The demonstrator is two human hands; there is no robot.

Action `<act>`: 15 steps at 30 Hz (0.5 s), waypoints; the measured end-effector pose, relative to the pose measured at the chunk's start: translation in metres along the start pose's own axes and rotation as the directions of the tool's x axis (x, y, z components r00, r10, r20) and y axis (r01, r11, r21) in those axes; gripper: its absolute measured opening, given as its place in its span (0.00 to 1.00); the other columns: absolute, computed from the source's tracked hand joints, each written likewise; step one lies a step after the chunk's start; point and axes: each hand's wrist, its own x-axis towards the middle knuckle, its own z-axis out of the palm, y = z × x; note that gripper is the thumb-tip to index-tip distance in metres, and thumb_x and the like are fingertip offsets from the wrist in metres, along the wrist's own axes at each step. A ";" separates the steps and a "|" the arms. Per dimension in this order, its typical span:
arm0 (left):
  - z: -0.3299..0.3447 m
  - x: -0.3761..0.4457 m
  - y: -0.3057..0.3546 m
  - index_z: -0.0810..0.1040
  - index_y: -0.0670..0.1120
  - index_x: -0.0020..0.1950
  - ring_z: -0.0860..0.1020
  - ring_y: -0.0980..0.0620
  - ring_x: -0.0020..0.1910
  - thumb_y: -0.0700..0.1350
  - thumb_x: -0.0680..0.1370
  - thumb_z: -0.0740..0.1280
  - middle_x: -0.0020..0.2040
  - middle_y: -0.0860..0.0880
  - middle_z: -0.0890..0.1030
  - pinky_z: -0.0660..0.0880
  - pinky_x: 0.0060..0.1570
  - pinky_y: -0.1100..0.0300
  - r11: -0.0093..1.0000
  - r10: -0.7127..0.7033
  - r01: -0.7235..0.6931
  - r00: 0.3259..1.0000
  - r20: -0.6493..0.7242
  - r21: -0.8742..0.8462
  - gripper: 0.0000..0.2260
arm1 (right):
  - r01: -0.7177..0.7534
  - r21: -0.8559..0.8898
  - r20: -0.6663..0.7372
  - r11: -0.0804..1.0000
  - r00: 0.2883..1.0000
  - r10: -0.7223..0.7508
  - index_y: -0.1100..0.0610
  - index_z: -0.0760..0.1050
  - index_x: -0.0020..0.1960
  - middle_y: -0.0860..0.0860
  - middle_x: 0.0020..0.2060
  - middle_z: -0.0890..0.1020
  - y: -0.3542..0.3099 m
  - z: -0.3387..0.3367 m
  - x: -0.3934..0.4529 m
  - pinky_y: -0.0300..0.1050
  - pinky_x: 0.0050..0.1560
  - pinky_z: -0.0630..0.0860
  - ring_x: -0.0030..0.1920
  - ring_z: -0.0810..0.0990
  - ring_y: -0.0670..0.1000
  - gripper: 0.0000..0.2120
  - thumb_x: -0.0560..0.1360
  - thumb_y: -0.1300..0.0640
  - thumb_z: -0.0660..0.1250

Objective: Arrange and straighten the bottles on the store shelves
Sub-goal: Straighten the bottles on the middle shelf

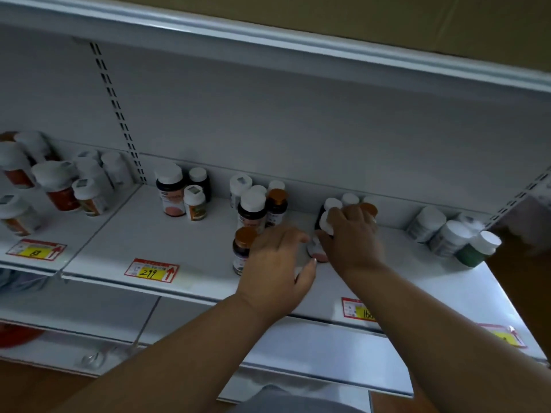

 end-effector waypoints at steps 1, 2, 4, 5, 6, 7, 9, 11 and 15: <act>0.004 0.000 0.006 0.76 0.46 0.54 0.75 0.49 0.47 0.52 0.72 0.64 0.48 0.47 0.78 0.71 0.47 0.57 1.000 -0.010 0.010 1.000 0.007 0.008 0.14 | 0.039 0.002 0.004 0.999 0.999 -0.039 0.56 0.70 0.63 0.58 0.61 0.70 0.003 -0.001 0.001 0.55 0.60 0.70 0.64 0.67 0.61 0.20 0.76 0.46 0.65; 0.009 -0.001 0.010 0.76 0.46 0.54 0.75 0.49 0.47 0.51 0.72 0.64 0.48 0.48 0.78 0.71 0.47 0.58 1.000 -0.026 0.026 0.999 0.020 0.014 0.14 | 0.077 0.027 0.014 0.997 0.997 -0.078 0.56 0.70 0.64 0.58 0.61 0.69 0.006 0.000 0.002 0.55 0.59 0.71 0.63 0.67 0.61 0.19 0.77 0.47 0.64; 0.018 -0.002 0.017 0.75 0.47 0.56 0.75 0.50 0.49 0.51 0.73 0.66 0.50 0.48 0.78 0.72 0.48 0.59 0.996 -0.091 0.090 0.994 0.063 0.018 0.14 | 0.144 0.131 0.040 0.981 0.988 -0.150 0.56 0.69 0.63 0.58 0.62 0.67 0.011 0.002 0.005 0.53 0.56 0.73 0.62 0.69 0.60 0.17 0.77 0.50 0.64; 0.023 -0.004 0.021 0.75 0.48 0.58 0.75 0.51 0.51 0.50 0.73 0.67 0.52 0.49 0.78 0.72 0.49 0.59 0.991 -0.134 0.133 0.987 0.086 0.014 0.15 | 0.181 0.174 0.048 0.968 0.980 -0.192 0.57 0.70 0.62 0.58 0.62 0.67 0.013 0.004 0.005 0.53 0.56 0.73 0.62 0.70 0.60 0.16 0.78 0.52 0.64; 0.027 -0.007 0.024 0.74 0.48 0.60 0.75 0.52 0.52 0.50 0.74 0.68 0.54 0.49 0.78 0.72 0.50 0.60 0.984 -0.176 0.177 0.979 0.098 0.005 0.16 | 0.222 0.196 0.045 0.955 0.971 -0.235 0.58 0.70 0.62 0.58 0.63 0.66 0.016 0.007 0.005 0.53 0.56 0.73 0.62 0.70 0.60 0.15 0.77 0.53 0.64; 0.030 -0.010 0.029 0.74 0.49 0.61 0.74 0.52 0.53 0.50 0.74 0.68 0.55 0.50 0.77 0.72 0.51 0.60 0.977 -0.212 0.214 0.972 0.099 -0.003 0.17 | 0.253 0.203 0.046 0.946 0.963 -0.267 0.57 0.70 0.61 0.58 0.65 0.65 0.019 0.010 0.005 0.54 0.57 0.73 0.62 0.70 0.61 0.16 0.77 0.53 0.65; 0.034 -0.017 0.036 0.74 0.50 0.62 0.73 0.54 0.54 0.50 0.75 0.68 0.55 0.52 0.76 0.71 0.52 0.61 0.966 -0.255 0.257 0.963 0.088 -0.008 0.16 | 0.266 0.226 0.087 0.937 0.953 -0.291 0.55 0.66 0.64 0.58 0.66 0.65 0.024 0.015 0.004 0.55 0.57 0.73 0.62 0.70 0.61 0.19 0.75 0.53 0.66; 0.035 -0.024 0.041 0.73 0.50 0.62 0.72 0.56 0.54 0.49 0.75 0.68 0.53 0.55 0.74 0.70 0.52 0.62 0.960 -0.277 0.279 0.957 0.085 -0.008 0.15 | 0.237 0.277 0.136 0.931 0.950 -0.282 0.52 0.61 0.67 0.58 0.65 0.66 0.026 0.021 0.002 0.56 0.55 0.74 0.60 0.72 0.62 0.24 0.75 0.55 0.67; 0.030 -0.034 0.043 0.73 0.50 0.63 0.72 0.55 0.56 0.50 0.76 0.67 0.56 0.54 0.75 0.69 0.52 0.63 0.940 -0.340 0.337 0.936 0.088 0.046 0.16 | 0.139 0.425 0.144 0.894 0.965 -0.218 0.51 0.61 0.70 0.56 0.66 0.67 0.030 0.026 0.000 0.52 0.58 0.73 0.62 0.72 0.59 0.30 0.73 0.55 0.71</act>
